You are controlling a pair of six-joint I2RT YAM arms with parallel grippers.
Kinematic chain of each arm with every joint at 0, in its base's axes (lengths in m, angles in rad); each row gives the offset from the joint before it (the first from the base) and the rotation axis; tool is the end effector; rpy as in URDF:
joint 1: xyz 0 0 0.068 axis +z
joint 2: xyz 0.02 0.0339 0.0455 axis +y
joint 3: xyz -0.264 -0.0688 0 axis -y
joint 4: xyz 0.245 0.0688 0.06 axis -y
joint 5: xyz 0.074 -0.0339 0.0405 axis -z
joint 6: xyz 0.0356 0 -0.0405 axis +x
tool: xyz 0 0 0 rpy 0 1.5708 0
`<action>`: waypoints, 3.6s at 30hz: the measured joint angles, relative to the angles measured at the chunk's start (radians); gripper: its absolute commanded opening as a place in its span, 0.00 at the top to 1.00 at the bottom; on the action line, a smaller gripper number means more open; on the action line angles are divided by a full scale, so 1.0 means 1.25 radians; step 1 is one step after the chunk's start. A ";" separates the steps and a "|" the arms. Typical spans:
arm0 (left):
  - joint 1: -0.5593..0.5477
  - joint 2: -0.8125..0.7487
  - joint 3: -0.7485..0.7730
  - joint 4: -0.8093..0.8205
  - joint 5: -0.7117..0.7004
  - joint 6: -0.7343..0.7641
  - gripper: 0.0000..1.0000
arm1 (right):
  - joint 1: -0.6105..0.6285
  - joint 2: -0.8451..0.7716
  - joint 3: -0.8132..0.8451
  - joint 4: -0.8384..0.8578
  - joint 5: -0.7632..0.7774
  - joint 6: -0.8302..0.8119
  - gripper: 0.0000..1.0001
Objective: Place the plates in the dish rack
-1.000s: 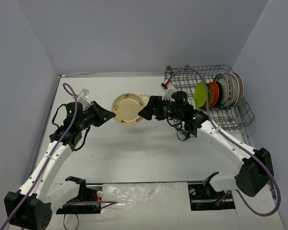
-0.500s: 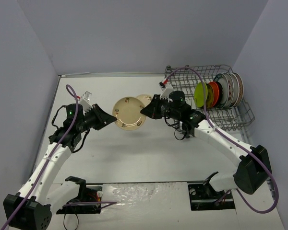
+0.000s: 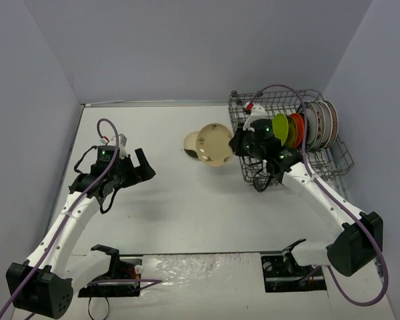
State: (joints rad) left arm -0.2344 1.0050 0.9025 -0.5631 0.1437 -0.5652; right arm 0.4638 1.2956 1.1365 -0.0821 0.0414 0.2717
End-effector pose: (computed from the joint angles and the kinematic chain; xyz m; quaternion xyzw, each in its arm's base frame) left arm 0.2072 -0.0547 0.3035 -0.1167 0.8899 -0.2292 0.3766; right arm 0.2744 0.1356 0.3618 -0.0628 0.7845 0.2065 0.5814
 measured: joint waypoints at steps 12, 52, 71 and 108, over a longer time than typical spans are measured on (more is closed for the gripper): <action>0.006 -0.015 -0.059 0.005 -0.206 0.138 0.03 | -0.171 0.141 0.108 0.057 0.376 -0.308 1.00; 0.012 0.043 -0.059 0.047 -0.140 0.110 0.03 | -0.207 0.261 0.132 0.058 0.255 -0.258 0.09; -0.062 0.617 0.198 0.398 0.086 -0.299 0.12 | -0.194 -0.413 -0.134 -0.001 -0.123 -0.024 0.00; -0.122 0.737 0.201 0.552 0.031 -0.423 1.00 | -0.192 -0.451 -0.186 -0.109 -0.269 0.028 0.00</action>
State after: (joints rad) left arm -0.3870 1.9260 1.1537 0.1265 0.1827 -1.0938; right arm 0.2234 0.7318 0.9041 -0.2186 -0.2943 0.3068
